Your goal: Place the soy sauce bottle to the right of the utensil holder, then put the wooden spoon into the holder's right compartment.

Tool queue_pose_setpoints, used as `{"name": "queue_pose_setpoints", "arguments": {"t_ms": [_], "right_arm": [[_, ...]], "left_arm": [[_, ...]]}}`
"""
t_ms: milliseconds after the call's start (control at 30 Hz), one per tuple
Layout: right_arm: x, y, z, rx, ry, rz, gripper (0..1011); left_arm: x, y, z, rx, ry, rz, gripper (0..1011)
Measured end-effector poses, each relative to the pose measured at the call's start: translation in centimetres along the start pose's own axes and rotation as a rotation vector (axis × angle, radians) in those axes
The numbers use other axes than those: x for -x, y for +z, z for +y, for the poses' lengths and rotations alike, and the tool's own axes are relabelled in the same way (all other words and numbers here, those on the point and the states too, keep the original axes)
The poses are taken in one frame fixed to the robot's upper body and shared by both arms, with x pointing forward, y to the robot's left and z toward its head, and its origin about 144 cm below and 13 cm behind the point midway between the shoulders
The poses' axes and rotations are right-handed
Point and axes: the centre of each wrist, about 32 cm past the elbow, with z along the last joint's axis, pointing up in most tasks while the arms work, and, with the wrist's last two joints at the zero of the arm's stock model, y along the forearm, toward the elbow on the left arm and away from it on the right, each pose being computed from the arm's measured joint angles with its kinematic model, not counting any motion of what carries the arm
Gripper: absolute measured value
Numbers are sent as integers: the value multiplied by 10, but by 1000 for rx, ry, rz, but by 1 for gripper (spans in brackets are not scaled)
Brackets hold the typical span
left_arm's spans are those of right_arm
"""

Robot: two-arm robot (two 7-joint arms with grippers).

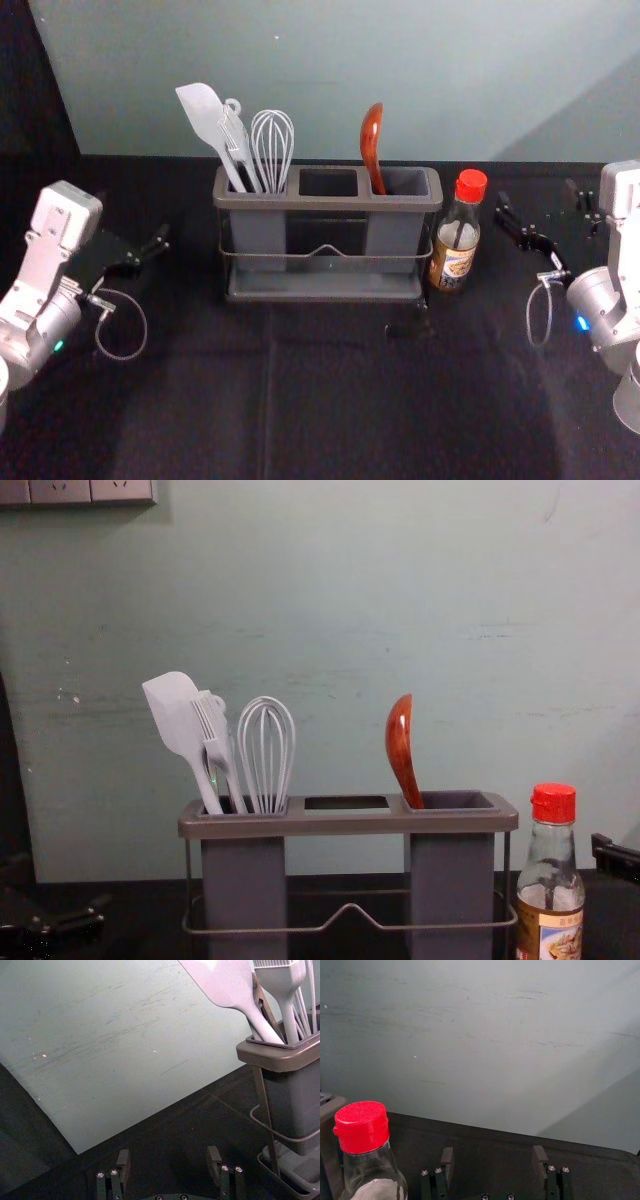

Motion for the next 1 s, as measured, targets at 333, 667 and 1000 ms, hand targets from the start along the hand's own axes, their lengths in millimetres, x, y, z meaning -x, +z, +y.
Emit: {"name": "queue_pose_setpoints", "arguments": {"t_ms": [333, 667, 1000], "right_arm": [[0, 0, 0, 0, 0, 0, 1002], [0, 0, 0, 0, 0, 1, 1003], [0, 0, 0, 0, 0, 1, 1002]], "left_arm": [[0, 0, 0, 0, 0, 0, 1005], [0, 0, 0, 0, 0, 0, 1005], [0, 0, 0, 0, 0, 0, 1005]]}}
